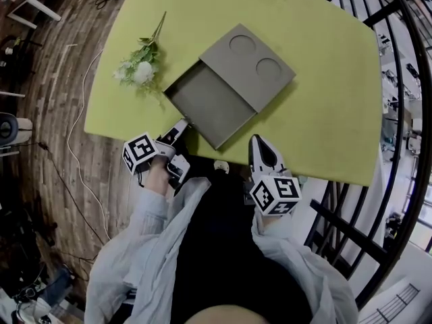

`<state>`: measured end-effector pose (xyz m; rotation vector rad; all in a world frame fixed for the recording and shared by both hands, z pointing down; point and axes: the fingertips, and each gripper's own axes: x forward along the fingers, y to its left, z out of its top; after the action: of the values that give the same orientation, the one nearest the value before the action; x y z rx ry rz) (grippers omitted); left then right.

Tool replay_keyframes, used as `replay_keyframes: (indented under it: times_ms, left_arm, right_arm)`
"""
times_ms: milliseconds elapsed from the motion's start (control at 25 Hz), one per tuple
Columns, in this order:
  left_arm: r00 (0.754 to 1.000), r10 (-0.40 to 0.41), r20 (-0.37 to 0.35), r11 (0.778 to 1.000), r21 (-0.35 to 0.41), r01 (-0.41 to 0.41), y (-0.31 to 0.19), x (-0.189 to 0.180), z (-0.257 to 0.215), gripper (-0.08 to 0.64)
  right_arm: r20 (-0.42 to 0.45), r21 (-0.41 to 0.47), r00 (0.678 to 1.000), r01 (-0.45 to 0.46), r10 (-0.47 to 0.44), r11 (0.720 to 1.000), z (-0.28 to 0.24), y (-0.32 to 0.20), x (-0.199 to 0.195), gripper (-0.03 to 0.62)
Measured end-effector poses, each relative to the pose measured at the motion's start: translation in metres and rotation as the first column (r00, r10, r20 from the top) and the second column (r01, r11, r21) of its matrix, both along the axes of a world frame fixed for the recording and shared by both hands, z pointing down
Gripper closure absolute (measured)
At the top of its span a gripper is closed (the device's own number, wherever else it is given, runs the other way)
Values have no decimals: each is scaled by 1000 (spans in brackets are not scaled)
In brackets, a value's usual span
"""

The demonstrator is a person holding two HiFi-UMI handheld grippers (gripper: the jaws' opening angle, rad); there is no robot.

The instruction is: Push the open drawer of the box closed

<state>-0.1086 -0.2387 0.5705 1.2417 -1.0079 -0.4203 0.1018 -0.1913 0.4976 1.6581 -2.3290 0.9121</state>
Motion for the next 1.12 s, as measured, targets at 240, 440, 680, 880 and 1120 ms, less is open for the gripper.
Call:
replay_keyframes:
  times_ms: [240,440,680,880,1120]
  left_arm:
    - [998,-4,-70,1000,-5,4,0,3,4,500]
    - [998,-4,-69,1000,-7,4,1,4,5,509]
    - [998,-6,-58,1000,24,7,-1,2,1,517]
    - [999,-2,-48,999,48,4,-2,3,-2,520]
    - [999,10,-44,998,64,-7,-5,4,-8,523]
  right_arm:
    - [-2,-3,1000,-7,7,1000,3,2,4,585]
    - [-8,-1,1000,-11,11,1000,2,4,8,585]
    - [-16,2,1000,-12,12,1000,1,4,8,586]
    - [-16,-1,1000,-17,17,1000,3,6,8,586]
    - [-16,5,1000,-19,20,1000,4,6,6,586]
